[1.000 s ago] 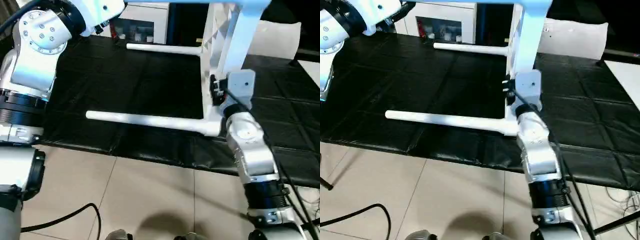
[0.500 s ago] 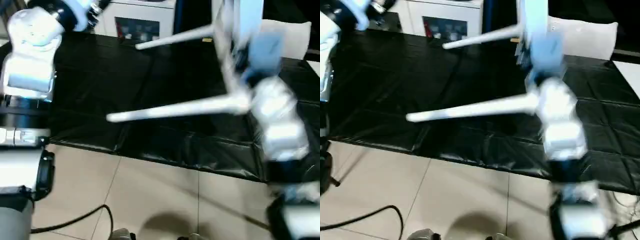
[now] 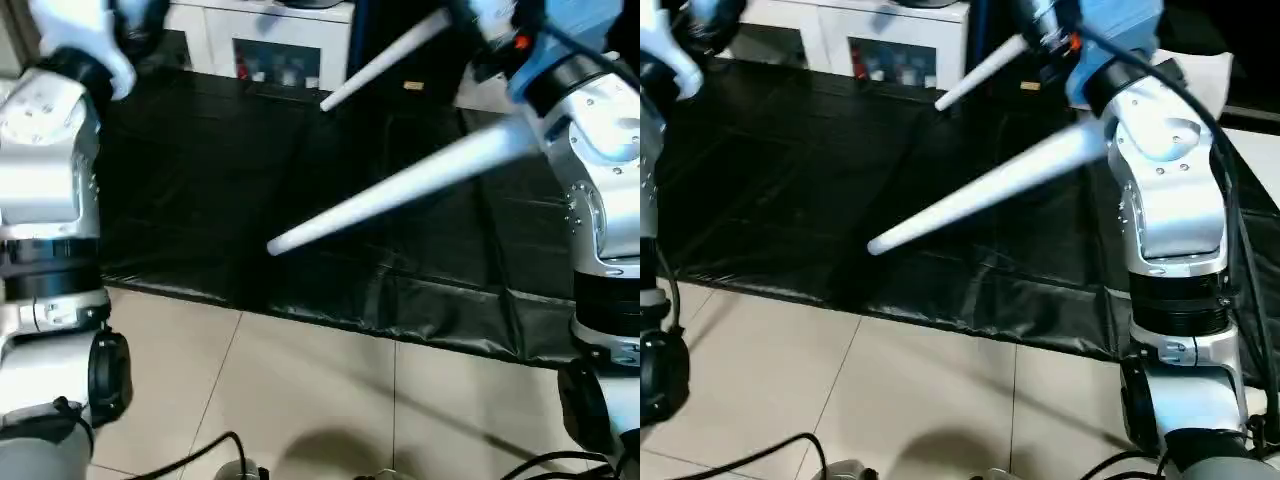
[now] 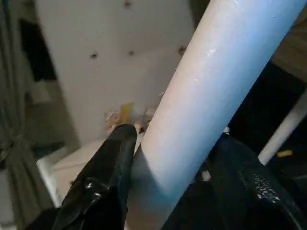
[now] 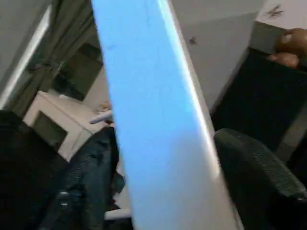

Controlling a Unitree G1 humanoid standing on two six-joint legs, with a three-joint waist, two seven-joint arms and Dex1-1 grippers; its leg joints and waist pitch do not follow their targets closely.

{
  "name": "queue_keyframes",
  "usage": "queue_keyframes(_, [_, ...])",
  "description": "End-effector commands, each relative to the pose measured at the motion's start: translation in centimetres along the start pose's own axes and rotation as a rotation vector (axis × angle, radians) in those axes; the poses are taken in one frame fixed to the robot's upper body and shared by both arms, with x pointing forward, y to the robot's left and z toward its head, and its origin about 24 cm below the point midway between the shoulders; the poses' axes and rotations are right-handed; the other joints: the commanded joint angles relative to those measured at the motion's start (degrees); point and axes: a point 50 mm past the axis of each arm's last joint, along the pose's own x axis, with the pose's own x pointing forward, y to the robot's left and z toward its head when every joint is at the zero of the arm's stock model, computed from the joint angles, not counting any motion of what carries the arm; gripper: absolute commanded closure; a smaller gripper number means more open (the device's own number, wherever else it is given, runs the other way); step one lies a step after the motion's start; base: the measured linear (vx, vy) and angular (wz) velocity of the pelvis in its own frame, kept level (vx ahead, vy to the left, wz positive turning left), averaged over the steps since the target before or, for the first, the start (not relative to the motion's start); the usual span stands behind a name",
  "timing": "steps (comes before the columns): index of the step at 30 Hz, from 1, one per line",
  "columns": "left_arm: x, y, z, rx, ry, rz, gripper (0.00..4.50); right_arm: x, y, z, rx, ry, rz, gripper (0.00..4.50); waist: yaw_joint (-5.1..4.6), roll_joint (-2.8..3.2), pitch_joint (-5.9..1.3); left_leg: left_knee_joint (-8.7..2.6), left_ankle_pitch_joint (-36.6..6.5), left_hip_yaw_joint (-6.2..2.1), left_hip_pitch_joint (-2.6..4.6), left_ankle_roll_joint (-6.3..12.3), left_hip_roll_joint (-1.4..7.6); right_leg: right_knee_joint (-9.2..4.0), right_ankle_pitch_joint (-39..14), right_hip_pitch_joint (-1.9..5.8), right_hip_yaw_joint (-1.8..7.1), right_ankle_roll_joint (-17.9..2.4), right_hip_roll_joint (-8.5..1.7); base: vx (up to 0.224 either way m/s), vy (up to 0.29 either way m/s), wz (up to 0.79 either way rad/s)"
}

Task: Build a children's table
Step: Flip table

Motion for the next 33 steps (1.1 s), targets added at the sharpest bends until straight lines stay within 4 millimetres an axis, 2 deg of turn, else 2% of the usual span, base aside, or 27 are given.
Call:
queue_keyframes(1, [-0.5,-0.8,-2.5,-0.174,0.081,0.017,2.39,0.0,1.3,-1.0,0.042,0.021,0.083,0.85,-0.05,-0.32,-4.08,-3.96,-10.76,-1.55,0.61,0.28,3.61,-5.02,-16.36,2.83,3.89,-7.43,-4.96,0.0,0.0,0.0])
queue_keyframes(2, [-0.6,-1.0,-2.8,-0.167,0.094,0.02,2.39,-0.1,1.3,-0.8,0.044,0.004,0.089,0.57,0.06,-0.21,-4.23,-3.91,-10.17,-1.54,0.63,0.52,3.63,-4.89,-15.56,2.78,3.89,-7.58,-4.85,0.0,0.0,0.0])
queue_keyframes(5, [-1.1,-1.4,-3.3,-0.169,0.112,0.025,2.39,-0.1,1.1,0.1,0.064,-0.082,0.081,0.44,0.14,-0.25,-4.32,-3.91,-9.3,-1.54,0.48,1.05,3.69,-4.64,-13.4,2.85,3.86,-8.29,-4.84,0.0,0.0,0.0])
queue_keyframes(6, [-1.3,-1.5,-3.5,-0.169,0.118,0.018,2.39,-0.2,1.0,0.7,0.073,-0.131,0.075,0.44,0.16,-0.18,-4.37,-3.94,-9.08,-1.55,0.47,1.2,3.7,-4.61,-13.07,2.84,3.86,-8.35,-4.86,0.0,0.0,0.0])
queue_keyframes(7, [-1.5,-1.9,-3.8,-0.153,0.128,-0.001,2.39,-0.2,0.8,1.6,0.089,-0.185,0.074,0.16,0.17,-0.06,-4.33,-3.95,-9.22,-1.52,0.52,1.27,3.71,-4.61,-13.07,2.76,3.86,-8.38,-4.86,0.0,0.0,0.0])
queue_keyframes(8, [-1.7,-2.2,-4.1,-0.145,0.133,-0.021,2.39,-0.3,0.7,2.3,0.1,-0.225,0.074,0.07,0.23,-0.07,-4.36,-3.92,-9.18,-1.52,0.6,1.36,3.74,-4.6,-12.82,2.7,3.88,-8.38,-4.8,0.0,0.0,0.0])
queue_keyframes(12, [-2.8,-3.8,-5.2,-0.119,0.144,-0.159,2.45,-0.5,1.1,3.3,0.171,-0.285,0.112,0.0,0.46,0.25,-4.33,-4.13,-9.56,-1.54,0.67,1.68,3.87,-4.69,-12.51,2.56,3.88,-8.35,-4.72,0.0,0.0,0.0])
queue_keyframes(13, [-3.3,-4.3,-6.0,-0.11,0.162,-0.199,2.5,-0.6,1.6,3.5,0.194,-0.283,0.143,0.0,0.61,0.45,-4.25,-4.22,-10.36,-1.56,0.85,1.4,3.92,-4.83,-13.22,2.45,3.92,-8.17,-4.67,0.0,0.0,0.0])
queue_keyframes(16, [-4.4,-5.1,-7.3,-0.078,0.188,-0.253,2.65,-1.0,2.8,3.4,0.232,-0.263,0.192,0.0,0.85,0.42,-3.9,-4.64,-14.18,-1.52,1.38,0.03,4.05,-5.55,-17.47,1.95,4.09,-6.88,-4.65,0.0,0.0,0.0])
queue_keyframes(19, [-5.0,-5.3,-8.4,-0.069,0.217,-0.262,2.82,-1.7,4.0,2.9,0.275,-0.246,0.219,0.0,0.64,0.4,-4.09,-5.01,-15.31,-1.96,0.92,-1.12,3.97,-5.55,-18.57,2.36,3.99,-4.98,-4.78,0.0,0.0,0.0])
queue_keyframes(21, [-5.6,-5.5,-9.4,-0.037,0.239,-0.282,2.86,-2.7,5.6,2.0,0.316,-0.196,0.232,0.0,0.67,0.45,-4.12,-5.11,-15.62,-1.92,1.12,-1.4,4.03,-6.01,-19.38,2.14,4.03,-4.09,-4.85,0.0,0.0,0.0])
queue_keyframes(23, [-6.2,-5.6,-10.1,0.007,0.26,-0.303,2.9,-3.8,6.9,0.7,0.334,-0.124,0.236,0.0,0.59,0.44,-4.3,-5.18,-14.63,-2.12,0.9,-1.65,4.17,-5.79,-16.42,2.22,4.08,-4.17,-4.74,0.0,0.0,0.0])
queue_keyframes(25, [-6.5,-5.7,-10.7,0.026,0.273,-0.314,2.92,-4.8,7.7,-0.6,0.351,-0.053,0.222,0.0,0.6,0.38,-4.44,-5.18,-13.55,-2.07,0.89,-1.79,4.23,-5.36,-12.74,2.29,4.12,-5.28,-4.68,0.0,0.0,0.0])
queue_keyframes(27, [-6.8,-5.8,-11.1,0.041,0.28,-0.324,2.92,-5.6,8.2,-1.7,0.358,0.006,0.203,0.0,0.67,0.49,-4.45,-5.14,-13.37,-1.98,1.01,-1.85,4.3,-5.22,-11.18,2.28,4.15,-6.29,-4.75,0.0,0.0,0.0])
queue_keyframes(29, [-7.0,-6.1,-11.6,0.054,0.288,-0.336,2.92,-6.5,8.8,-3.0,0.357,0.072,0.192,0.0,0.47,0.23,-4.34,-5.29,-13.47,-1.98,0.78,-2.02,4.28,-5.22,-11.04,2.55,4.1,-6.28,-4.78,0.0,0.0,0.0])
queue_keyframes(30, [-7.1,-6.2,-11.9,0.063,0.294,-0.343,2.92,-7.2,9.2,-4.2,0.368,0.146,0.176,0.0,0.49,0.3,-4.34,-5.29,-13.66,-1.98,0.86,-2.05,4.26,-5.26,-11.28,2.55,4.11,-6.21,-4.82,0.0,0.0,0.0])
queue_keyframes(33, [-7.1,-6.5,-12.6,0.087,0.305,-0.345,2.92,-9.1,10.5,-6.8,0.415,0.323,0.158,0.0,0.46,0.02,-4.19,-5.42,-14.39,-1.95,0.98,-1.9,4.13,-5.83,-13.14,2.56,4.19,-5.58,-4.81,0.0,0.0,0.0])
